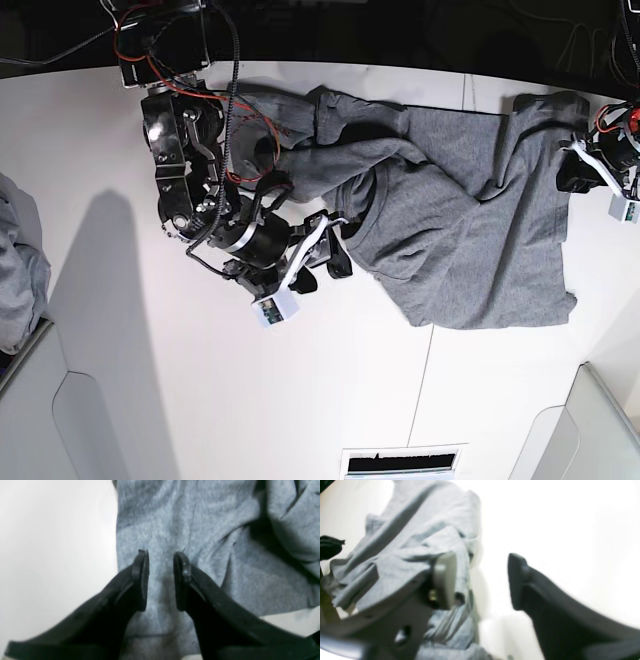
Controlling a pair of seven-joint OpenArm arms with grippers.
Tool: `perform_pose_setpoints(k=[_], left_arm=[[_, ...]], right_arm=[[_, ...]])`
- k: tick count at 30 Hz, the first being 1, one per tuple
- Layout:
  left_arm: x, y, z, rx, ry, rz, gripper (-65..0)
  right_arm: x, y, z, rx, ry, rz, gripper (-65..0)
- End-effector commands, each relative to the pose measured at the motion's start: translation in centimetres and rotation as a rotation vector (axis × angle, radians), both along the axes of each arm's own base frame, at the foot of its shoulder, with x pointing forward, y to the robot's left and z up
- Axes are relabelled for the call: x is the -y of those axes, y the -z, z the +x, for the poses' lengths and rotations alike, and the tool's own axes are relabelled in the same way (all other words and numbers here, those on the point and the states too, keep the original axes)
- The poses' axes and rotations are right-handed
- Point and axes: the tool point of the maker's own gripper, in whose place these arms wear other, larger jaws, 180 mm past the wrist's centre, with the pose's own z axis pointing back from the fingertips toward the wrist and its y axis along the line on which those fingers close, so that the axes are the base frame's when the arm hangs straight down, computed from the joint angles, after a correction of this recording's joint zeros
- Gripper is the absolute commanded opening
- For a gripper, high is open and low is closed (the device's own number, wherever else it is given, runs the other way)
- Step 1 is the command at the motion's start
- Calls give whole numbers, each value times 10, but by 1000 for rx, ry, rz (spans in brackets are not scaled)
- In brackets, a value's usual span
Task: Layout the t-shirt on the table in an organized manner, then fold the t-shirt properly
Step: 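Sweep the right gripper across the shirt to unfold the bunched fabric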
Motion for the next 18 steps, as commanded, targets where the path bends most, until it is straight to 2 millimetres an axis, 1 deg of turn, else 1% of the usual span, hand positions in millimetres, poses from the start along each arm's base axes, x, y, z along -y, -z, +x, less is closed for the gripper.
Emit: perform_pose_setpoints(k=[1,3,5,8,11,12,13,14,17,18], left_arm=[[-3,-13,8,42,19,6,-469],[0,-14,9,46,35,-1,-469],[1,-15,9,48,36,-8,-469],[1,-14,8,46,35,-11,-469],[1,-13,7,32,37,-9,-469],[1,-12,6,31,38,-8,-469],[1,-12,6,31,38,-8,-469],[1,-13,6,31,37,-9,-469],[1,-13,7,32,37,-9,-469],[1,-13,7,32,37,-9,-469]], right_arm=[[-10,-15,11,36,-6,41,-279],[-18,-5,12,0,-10,50,-272],[-31,3,11,-26,-29,76,-272],[-50,4,5,-43,-82,136,-273],[-55,5,1,-56,-97,147,-278],[-57,6,0,-59,-103,142,-297],[-58,6,-1,-60,-108,139,-343],[-58,6,-2,-60,-111,138,-407],[-59,6,-3,-59,-115,138,-625],[-59,6,-3,-59,-115,138,-650]])
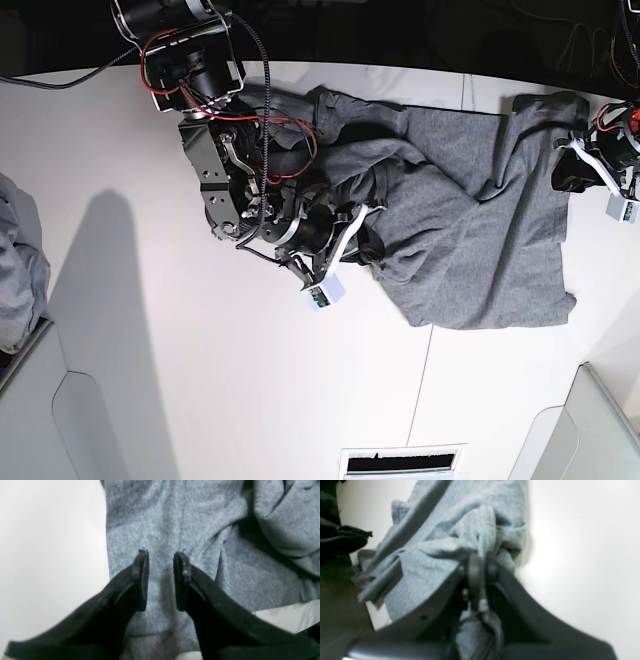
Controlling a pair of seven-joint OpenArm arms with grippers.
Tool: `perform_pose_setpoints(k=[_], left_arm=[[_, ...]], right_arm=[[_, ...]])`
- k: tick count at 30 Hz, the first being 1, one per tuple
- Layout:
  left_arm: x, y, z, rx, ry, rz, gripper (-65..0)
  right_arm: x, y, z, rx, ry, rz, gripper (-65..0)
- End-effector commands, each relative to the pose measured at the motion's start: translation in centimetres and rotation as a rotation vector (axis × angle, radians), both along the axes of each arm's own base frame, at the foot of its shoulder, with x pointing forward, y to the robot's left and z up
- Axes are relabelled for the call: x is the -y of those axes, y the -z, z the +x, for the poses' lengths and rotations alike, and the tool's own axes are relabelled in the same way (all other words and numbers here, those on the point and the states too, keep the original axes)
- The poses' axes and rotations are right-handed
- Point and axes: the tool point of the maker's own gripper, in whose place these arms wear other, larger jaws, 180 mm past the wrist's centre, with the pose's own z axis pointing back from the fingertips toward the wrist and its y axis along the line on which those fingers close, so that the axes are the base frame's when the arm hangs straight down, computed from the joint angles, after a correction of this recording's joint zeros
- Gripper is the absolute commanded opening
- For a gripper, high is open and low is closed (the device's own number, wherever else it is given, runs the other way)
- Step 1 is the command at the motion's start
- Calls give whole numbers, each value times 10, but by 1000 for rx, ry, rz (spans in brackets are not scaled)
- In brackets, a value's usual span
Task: Layout the t-shirt on the table in an organized manner, then fold the t-shirt properly
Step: 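Sweep the right gripper across the shirt to unfold the bunched fabric, then pull the shirt corners apart with both grippers to flatten it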
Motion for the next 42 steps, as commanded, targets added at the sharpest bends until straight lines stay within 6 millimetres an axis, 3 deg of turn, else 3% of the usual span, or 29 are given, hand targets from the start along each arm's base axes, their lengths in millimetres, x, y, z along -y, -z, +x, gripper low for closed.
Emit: perform_pose_setpoints(k=[1,6,9,12,16,20,27,31,32,35,36,42], left_arm=[[-4,-13,8,41,11,7,-469],[-4,-13,8,40,12,8,-469],[-5,-12,8,35,15,20,-469],[-7,-10,6,24,23,45,-469],[-8,-9,6,21,24,50,-469],[-8,-9,6,22,25,50,-469],[-8,-9,5,21,25,50,-469],[-8,-9,6,23,24,48,-469],[-8,-10,6,24,23,46,-469],[-8,-10,6,24,23,47,-469],[-8,-10,6,25,23,46,-469],[-8,-13,9,45,21,46,-469]], right_arm=[[-7,-21,13,53,-2,43,-650],[-6,-34,18,98,-11,50,-650],[2,-66,32,188,19,78,-650],[23,-101,51,295,81,78,-650],[65,-119,70,349,165,0,-650],[118,-106,81,323,249,-76,-650],[233,-90,87,293,457,-187,-650],[274,-94,85,268,564,-141,-650],[280,-93,83,248,577,-123,-650],[285,-89,76,179,590,-71,-383],[286,-88,74,156,588,-56,-320],[259,-95,65,96,500,97,-301]])
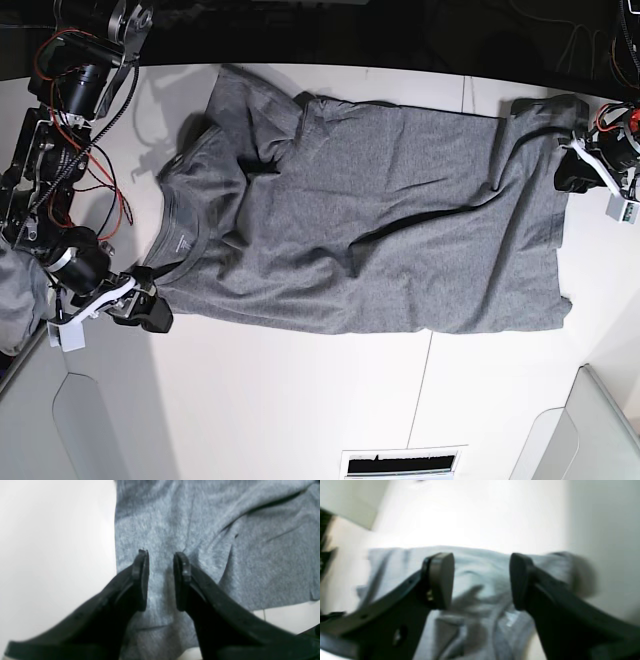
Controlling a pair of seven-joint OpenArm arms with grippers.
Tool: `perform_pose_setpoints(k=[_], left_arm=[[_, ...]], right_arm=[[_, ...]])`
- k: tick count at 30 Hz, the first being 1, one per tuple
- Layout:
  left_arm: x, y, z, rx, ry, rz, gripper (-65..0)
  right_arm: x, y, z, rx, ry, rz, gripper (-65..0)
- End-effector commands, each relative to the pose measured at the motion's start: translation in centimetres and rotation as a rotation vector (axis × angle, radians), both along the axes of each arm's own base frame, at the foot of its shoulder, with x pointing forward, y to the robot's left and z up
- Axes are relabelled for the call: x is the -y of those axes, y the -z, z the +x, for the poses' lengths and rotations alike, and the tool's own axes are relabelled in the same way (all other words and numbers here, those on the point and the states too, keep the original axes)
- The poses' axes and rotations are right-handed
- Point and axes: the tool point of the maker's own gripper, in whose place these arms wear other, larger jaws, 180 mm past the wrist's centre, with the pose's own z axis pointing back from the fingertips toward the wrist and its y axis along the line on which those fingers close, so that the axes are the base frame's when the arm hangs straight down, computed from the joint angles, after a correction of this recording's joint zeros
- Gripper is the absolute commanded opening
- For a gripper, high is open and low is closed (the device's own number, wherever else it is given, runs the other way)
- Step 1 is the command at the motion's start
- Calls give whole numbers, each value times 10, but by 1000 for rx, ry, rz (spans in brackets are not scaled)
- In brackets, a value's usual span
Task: Layout the t-shirt on the table in an organized manner, then fold the t-shirt properly
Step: 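Pull the shirt corners apart with both grippers to flatten it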
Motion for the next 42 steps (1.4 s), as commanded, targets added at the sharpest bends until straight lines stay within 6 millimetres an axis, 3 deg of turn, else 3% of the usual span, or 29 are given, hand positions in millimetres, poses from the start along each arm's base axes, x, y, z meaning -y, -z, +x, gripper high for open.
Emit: perform_pose_setpoints(k=[1,4,7,10,12,15,18,21,24,28,33,37,40,41,42], left_arm=[[-5,-15,10,51,12,10,-469],[-8,-21,12,59,24,15,-469],[3,-43,22,139,90,-30,-469],[4,-66,40,230,88,-36,-469],[-3,-74,52,254,53,-11,-469],[-13,-73,64,250,17,40,-470],[-17,-56,65,210,5,44,-470],[-10,-25,56,122,13,20,-490],[5,7,42,26,53,3,-490],[18,27,29,-44,134,47,-490],[16,25,30,-41,139,60,-489],[23,17,37,-17,181,37,-481],[28,2,41,7,185,-5,-424],[28,-4,41,18,184,-23,-413],[26,-12,41,36,179,-43,-406]], right_arm=[[-6,-22,10,73,-14,28,-301],[-32,-17,8,56,-48,47,-301],[-65,3,2,0,-126,-3,-302],[-99,25,-16,-43,-231,-43,-316],[-116,42,-33,-72,-292,-96,-413],[-129,66,-58,-114,-343,-137,-650],[-131,83,-77,-143,-348,-151,-650],[-121,98,-91,-179,-348,-187,-650],[-97,112,-104,-222,-344,-244,-650],[-57,126,-117,-269,-327,-316,-650],[-23,120,-120,-275,-242,-250,-650],[-4,94,-103,-200,-136,-135,-650],[21,76,-95,-160,-59,-120,-650],[30,72,-95,-160,-39,-131,-635],[40,68,-95,-164,-21,-142,-563]])
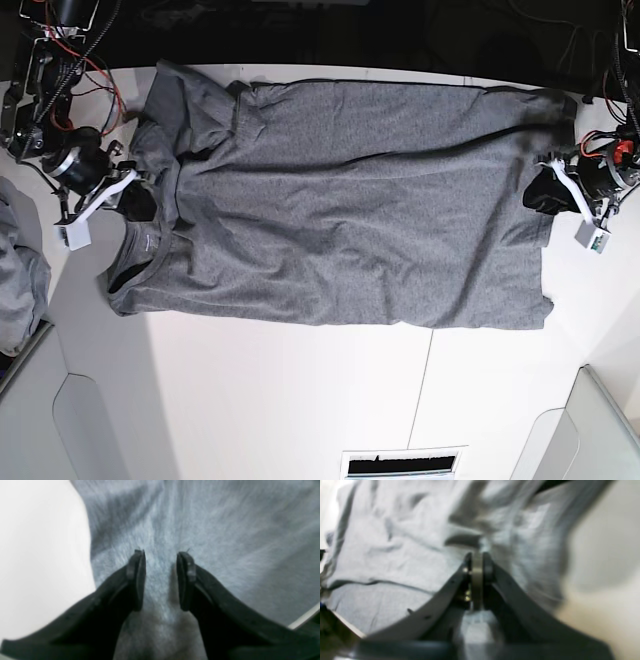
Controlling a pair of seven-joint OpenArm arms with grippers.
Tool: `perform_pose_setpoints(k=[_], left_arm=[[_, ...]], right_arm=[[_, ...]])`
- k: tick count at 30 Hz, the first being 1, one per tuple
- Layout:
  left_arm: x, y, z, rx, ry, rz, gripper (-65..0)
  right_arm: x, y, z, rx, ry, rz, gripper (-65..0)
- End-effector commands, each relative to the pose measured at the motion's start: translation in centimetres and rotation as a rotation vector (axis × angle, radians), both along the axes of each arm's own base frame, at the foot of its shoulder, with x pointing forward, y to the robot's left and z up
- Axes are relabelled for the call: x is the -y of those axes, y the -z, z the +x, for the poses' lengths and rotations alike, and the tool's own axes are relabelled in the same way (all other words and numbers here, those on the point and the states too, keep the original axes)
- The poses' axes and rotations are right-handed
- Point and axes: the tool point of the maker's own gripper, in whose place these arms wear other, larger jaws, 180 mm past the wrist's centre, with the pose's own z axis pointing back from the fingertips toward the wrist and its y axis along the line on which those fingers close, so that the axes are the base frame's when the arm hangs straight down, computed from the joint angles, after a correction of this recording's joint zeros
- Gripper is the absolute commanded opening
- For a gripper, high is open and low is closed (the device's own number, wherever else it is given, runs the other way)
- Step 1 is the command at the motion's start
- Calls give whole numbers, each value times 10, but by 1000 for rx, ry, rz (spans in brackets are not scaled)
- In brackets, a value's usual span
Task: Layout the t-shirt on the table in an organized manner, then fold the t-shirt properly
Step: 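Pull the shirt corners apart with both grippers to flatten it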
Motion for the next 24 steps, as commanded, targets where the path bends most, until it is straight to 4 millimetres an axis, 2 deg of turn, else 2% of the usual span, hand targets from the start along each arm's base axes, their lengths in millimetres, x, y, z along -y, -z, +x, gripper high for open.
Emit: perform_pose_setpoints(k=[1,3,4,9,13,16,19,24], left_arm=[[-10,-21,6,52,1,-6,-406],[-22,-31,0,66,-54,-36,-406],[-29,-34,-5,66,-81,-47,-406],[-56,-25,-49,9,-174,-51,-402],[-67,-15,-80,-52,-205,-31,-350],[-71,-4,-97,-111,-193,13,-348],[-71,-2,-101,-123,-190,18,-348],[-64,5,-105,-141,-179,17,-326]], right_arm=[[13,-17,9,50,17,-11,-492],[32,-20,2,29,57,-33,-395],[42,-19,-3,16,76,-43,-377],[76,-15,-36,-32,112,-54,-376],[90,-3,-69,-109,100,-84,-376],[90,7,-91,-163,95,-80,-376],[85,14,-105,-195,86,-69,-376],[55,21,-102,-189,37,-17,-279]])
